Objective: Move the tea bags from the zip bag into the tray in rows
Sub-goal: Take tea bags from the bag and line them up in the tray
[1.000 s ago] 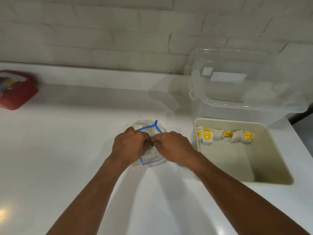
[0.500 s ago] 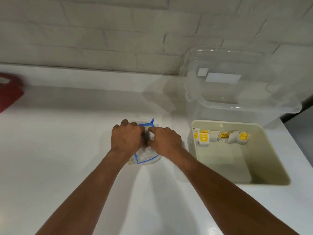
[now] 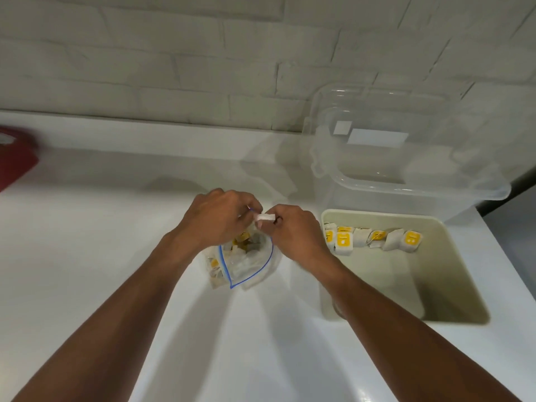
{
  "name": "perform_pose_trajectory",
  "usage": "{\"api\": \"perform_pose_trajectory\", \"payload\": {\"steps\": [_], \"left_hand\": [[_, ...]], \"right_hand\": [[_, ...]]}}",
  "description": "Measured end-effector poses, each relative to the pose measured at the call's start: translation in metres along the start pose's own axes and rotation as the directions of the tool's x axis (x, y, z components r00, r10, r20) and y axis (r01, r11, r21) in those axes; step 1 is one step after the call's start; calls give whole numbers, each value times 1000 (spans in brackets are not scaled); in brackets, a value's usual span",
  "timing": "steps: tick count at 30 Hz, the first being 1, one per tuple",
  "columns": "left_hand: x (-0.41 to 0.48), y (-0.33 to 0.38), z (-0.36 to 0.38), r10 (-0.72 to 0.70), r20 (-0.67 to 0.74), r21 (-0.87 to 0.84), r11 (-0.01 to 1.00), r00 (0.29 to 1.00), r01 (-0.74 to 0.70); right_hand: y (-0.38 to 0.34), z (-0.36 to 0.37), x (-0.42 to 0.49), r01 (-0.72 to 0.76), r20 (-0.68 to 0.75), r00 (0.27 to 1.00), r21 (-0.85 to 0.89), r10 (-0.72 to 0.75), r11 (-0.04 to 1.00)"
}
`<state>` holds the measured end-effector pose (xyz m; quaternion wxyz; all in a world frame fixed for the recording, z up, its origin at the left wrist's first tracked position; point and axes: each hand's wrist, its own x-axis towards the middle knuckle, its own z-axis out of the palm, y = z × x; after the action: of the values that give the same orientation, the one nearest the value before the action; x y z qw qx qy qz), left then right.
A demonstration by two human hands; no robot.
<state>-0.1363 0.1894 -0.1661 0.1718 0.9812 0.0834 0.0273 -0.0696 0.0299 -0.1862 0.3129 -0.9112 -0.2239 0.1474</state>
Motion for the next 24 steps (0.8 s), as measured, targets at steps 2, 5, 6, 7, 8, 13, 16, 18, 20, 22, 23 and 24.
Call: {"api": "perform_pose_trajectory", "payload": {"steps": [2, 5, 6, 7, 8, 13, 16, 18, 20, 22, 23, 24], "left_hand": [[1, 1, -7, -39, 101, -127, 991, 994, 52], [1, 2, -12, -41, 231, -256, 961, 972, 101], [1, 3, -12, -33, 247, -297, 949, 968, 108], [0, 5, -11, -22, 257, -337, 935, 966, 111], [0, 8, -10, -13, 257, -366, 924, 966, 109], [0, 13, -10, -53, 201, -508, 848, 978, 150], [3, 15, -18, -98, 190, -504, 844, 977, 183], [6, 17, -22, -99, 198, -361, 917, 975, 167], [10, 21, -25, -80, 210, -207, 970, 974, 125], [12, 25, -25, -71, 198, -86, 992, 978, 90], [14, 27, -24, -69, 180, -39, 996, 981, 77], [15, 28, -23, -67, 164, -10, 998, 984, 69]], "right_hand": [[2, -4, -2, -71, 28, 997, 229, 67, 971], [2, -11, -10, -229, 175, 973, 620, 152, 750], [1, -14, -12, -274, 227, 961, 694, 159, 665], [1, -16, -14, -313, 272, 949, 752, 160, 580], [1, -18, -16, -348, 313, 937, 794, 156, 498], [5, -23, -15, -419, 384, 908, 830, 170, 368], [10, -25, -15, -394, 366, 918, 805, 153, 443], [14, -25, -14, -276, 268, 957, 732, 110, 622], [16, -26, -12, -93, 137, 990, 577, 17, 811], [15, -27, -10, 25, 69, 996, 447, -63, 894], [15, -27, -8, 47, 50, 996, 409, -73, 911], [15, -26, -7, 54, 32, 997, 373, -71, 926]]}}
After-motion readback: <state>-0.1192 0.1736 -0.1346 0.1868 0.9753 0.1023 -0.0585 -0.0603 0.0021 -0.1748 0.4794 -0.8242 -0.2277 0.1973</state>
